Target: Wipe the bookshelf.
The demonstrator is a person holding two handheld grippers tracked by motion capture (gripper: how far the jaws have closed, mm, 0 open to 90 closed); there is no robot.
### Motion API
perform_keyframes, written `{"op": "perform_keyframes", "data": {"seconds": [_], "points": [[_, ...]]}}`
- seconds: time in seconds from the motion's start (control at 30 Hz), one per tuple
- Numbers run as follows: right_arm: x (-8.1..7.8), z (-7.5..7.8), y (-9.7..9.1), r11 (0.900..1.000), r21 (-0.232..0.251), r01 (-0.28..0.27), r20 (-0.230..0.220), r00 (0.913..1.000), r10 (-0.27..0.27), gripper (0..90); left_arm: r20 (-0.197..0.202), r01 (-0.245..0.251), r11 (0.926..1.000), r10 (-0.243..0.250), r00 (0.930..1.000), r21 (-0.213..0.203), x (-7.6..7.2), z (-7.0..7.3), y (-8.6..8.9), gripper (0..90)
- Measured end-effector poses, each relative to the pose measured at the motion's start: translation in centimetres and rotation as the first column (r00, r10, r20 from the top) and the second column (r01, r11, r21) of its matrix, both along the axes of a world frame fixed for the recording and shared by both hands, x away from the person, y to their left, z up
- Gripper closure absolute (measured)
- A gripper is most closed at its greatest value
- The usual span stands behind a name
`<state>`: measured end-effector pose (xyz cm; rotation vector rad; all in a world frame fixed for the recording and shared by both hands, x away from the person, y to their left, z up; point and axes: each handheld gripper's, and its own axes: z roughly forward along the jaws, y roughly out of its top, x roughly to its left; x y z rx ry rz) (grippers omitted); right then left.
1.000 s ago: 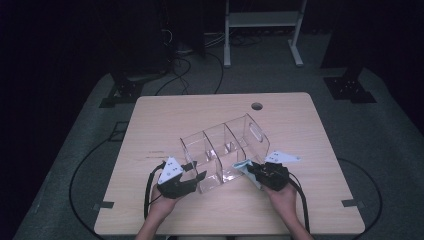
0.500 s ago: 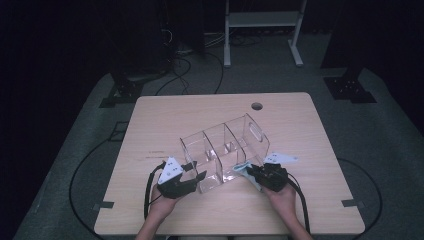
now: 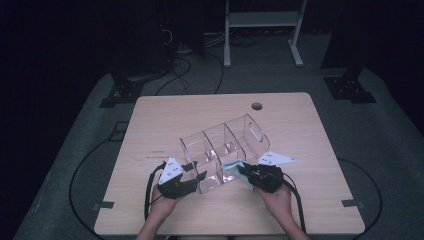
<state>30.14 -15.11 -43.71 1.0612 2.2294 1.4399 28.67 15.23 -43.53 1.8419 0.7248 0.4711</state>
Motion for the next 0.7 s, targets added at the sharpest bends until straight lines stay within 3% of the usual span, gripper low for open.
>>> {"op": "perform_keyframes", "data": {"seconds": [0.1,0.17,0.27,0.53,0.63,0.7], "points": [[-0.2,0.6,0.3,0.9996,0.022,-0.015,0.007,0.9999,0.015,79.8,0.0,0.001,1.0,-0.001,1.0,-0.001,0.0,0.0,0.0,48.9],[-0.8,2.0,1.0,0.9987,0.035,-0.036,0.049,0.9982,0.035,79.8,-0.001,-0.002,1.0,0.002,1.0,-0.004,0.0,0.0,0.0,48.9],[-0.7,2.3,2.1,0.9972,0.034,-0.066,0.039,0.9971,0.065,79.7,-0.001,-0.001,1.0,0.001,1.0,0.0,0.0,0.0,-0.1,48.9],[-0.4,-1.5,4.2,0.9927,-0.072,-0.096,-0.03,0.9951,0.094,79.7,0.0,-0.001,1.0,0.001,1.0,0.001,0.0,0.0,-0.1,48.9],[-0.1,-2.6,4.1,0.9922,-0.075,-0.1,-0.069,0.9931,0.095,79.7,0.002,0.0,1.0,0.0,1.0,0.0,0.0,0.0,0.0,48.9],[-0.2,-2.2,4.0,0.9926,-0.07,-0.099,-0.062,0.9936,0.095,79.7,0.002,0.001,1.0,-0.001,1.0,0.0,0.0,0.0,0.0,48.9]]}}
